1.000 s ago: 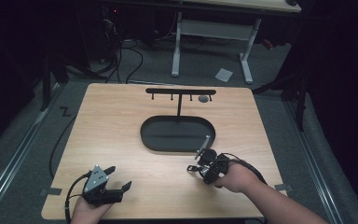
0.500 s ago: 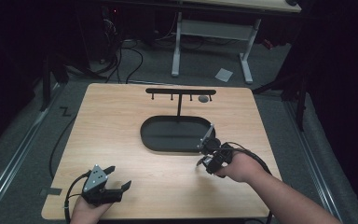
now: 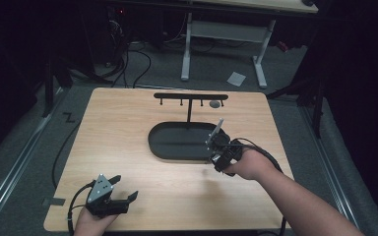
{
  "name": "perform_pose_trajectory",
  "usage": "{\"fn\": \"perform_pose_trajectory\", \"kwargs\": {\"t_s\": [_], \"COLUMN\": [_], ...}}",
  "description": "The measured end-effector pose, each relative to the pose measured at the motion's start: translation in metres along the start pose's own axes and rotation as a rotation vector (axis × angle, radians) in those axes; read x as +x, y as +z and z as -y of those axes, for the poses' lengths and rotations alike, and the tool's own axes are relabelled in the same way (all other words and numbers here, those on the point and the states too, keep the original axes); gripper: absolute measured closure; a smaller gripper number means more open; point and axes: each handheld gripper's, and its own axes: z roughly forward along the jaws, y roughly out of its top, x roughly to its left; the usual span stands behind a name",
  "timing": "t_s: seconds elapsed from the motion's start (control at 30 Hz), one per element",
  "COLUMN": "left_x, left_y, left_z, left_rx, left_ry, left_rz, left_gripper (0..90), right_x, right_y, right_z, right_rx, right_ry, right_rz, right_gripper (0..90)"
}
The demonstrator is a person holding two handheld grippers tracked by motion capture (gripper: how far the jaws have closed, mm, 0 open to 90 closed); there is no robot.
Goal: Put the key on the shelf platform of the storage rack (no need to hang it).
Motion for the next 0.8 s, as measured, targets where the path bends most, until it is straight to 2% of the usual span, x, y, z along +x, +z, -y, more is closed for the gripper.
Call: {"fn": "perform_pose_trajectory", "kwargs": {"t_s": [0.4, 0.67, 0.8], "left_x": [0.002, 0.002, 0.001], "left_y": [-0.001, -0.002, -0.001], "left_z": [0.001, 0.001, 0.002], "left_rx": [-0.004, -0.007, -0.003], "left_ry": [-0.008, -0.007, -0.01], "left_rz": [-0.005, 0.002, 0.01], "left_gripper": [16.2, 15.9, 15.7], "right_x": [-0.012, -0.018, -0.018], "right_y": [-0.004, -0.004, -0.003], "right_z": [-0.02, -0.042, -0.056], "right_rx": [-0.01, -0.021, -0.021], "right_ry": [0.008, 0.004, -0.014], "right_rz": [0.018, 0.04, 0.051], "right_gripper": [49.0, 49.0, 49.0]}}
